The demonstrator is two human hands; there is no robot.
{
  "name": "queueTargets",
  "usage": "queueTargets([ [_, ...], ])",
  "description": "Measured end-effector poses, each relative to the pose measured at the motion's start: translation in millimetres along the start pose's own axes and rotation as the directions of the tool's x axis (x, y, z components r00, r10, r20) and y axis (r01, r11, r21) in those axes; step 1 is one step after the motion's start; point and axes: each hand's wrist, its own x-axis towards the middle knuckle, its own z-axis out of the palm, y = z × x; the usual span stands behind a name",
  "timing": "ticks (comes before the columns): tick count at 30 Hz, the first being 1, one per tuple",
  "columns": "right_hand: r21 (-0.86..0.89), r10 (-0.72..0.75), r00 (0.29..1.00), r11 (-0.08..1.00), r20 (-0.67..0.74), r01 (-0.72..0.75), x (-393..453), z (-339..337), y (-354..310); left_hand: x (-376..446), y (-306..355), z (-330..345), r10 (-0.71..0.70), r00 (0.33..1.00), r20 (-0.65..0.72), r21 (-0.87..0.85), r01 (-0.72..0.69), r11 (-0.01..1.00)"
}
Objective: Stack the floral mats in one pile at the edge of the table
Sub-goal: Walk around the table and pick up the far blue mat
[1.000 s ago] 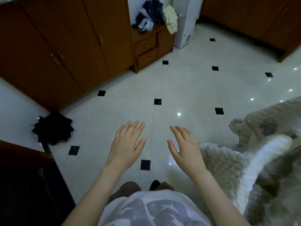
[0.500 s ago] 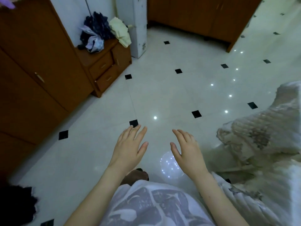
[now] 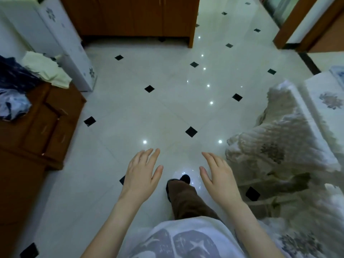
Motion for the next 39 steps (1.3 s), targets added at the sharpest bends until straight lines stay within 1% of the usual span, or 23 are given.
queueTargets([
  [5,0.034,0.041,0.999,0.999,-0.007,-0.041,106.9,-9.9,22.3,104.3,5.2,1.5,0.055,0.997,0.062,0.053,-0.058,0.997],
  [7,0.018,0.048,0.999,0.999,-0.021,-0.048,150.9,-21.5,30.5,150.7,9.2,-6.6,0.069,0.995,0.068,0.051,-0.073,0.996],
  [13,0.019,0.051,0.995,0.999,-0.085,-0.05,274.2,-66.7,52.6,292.5,33.1,-48.1,0.134,0.991,0.012,0.032,-0.135,0.99],
  [17,0.051,0.082,0.99,0.996,-0.119,-0.076,336.3,-77.6,63.4,366.5,43.6,-56.6,0.194,0.981,-0.007,0.007,-0.194,0.981],
  [19,0.049,0.113,0.988,0.993,-0.11,-0.108,364.3,-74.4,69.4,400.4,44.1,-51.3,0.221,0.975,0.014,-0.007,-0.221,0.975],
  [24,0.05,0.204,0.973,0.979,-0.11,-0.199,441.5,-63.4,84.3,500.6,36.5,-32.6,0.293,0.948,0.125,0.009,-0.297,0.955],
  [27,0.066,0.278,0.948,0.96,-0.153,-0.271,496.3,-68.9,92.6,579.1,37.6,-38.7,0.389,0.909,0.15,0.01,-0.395,0.919],
  [30,0.09,0.364,0.9,0.931,-0.24,-0.353,548.2,-88.2,97.9,661.0,51.4,-60.5,0.514,0.847,0.138,0.03,-0.522,0.852],
  [34,0.129,0.465,0.811,0.883,-0.355,-0.45,602.0,-117.5,109.8,755.5,86.6,-82.7,0.662,0.733,0.152,0.04,-0.674,0.737],
  [37,0.115,0.539,0.747,0.833,-0.389,-0.541,625.2,-132.1,127.1,806.9,118.5,-80.7,0.754,0.635,0.168,0.025,-0.768,0.641],
  [39,0.13,0.586,0.706,0.798,-0.398,-0.589,635.5,-138.4,141.3,832.3,141.2,-72.4,0.784,0.59,0.19,0.007,-0.8,0.6],
])
